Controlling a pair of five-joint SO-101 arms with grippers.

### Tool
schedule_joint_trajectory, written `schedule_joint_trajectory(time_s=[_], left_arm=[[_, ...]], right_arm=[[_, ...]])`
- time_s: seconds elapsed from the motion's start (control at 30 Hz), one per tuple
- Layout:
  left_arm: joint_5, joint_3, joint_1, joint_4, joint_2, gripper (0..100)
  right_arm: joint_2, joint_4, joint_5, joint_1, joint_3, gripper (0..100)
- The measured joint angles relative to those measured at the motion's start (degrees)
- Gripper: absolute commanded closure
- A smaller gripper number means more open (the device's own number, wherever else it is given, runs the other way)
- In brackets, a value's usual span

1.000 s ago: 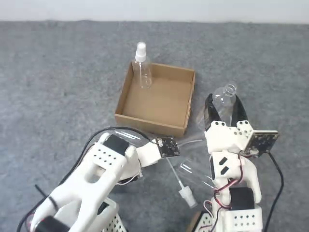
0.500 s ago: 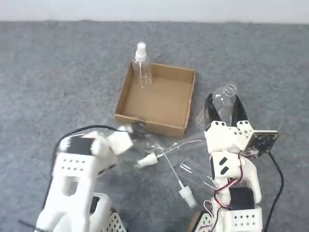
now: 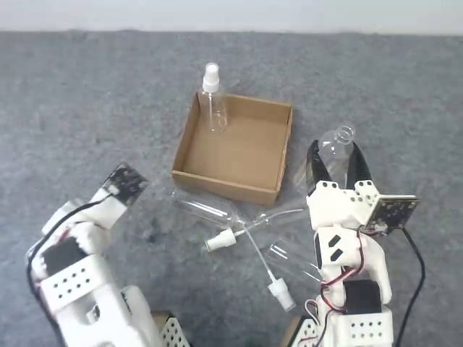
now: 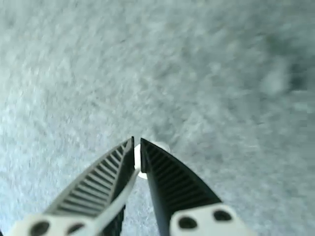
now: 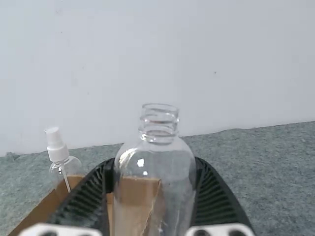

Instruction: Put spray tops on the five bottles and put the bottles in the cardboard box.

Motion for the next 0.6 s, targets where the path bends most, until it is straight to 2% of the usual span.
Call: schedule_joint_trajectory(time_s=[0.1,0.2,0.6], left_arm=[[0.0,2.3,-5.1,-4.0,-0.5,85],[0.0,2.6,-10.1,-6.0,-0.8,80],[5.9,2.6,-27.9,-14.4,-0.9,80]], right_arm=[[0.0,0.0,0.0,0.0,0.0,98.6],[0.0,0.0,0.0,0.0,0.0,98.6],[0.0,0.0,0.0,0.0,0.0,98.6]])
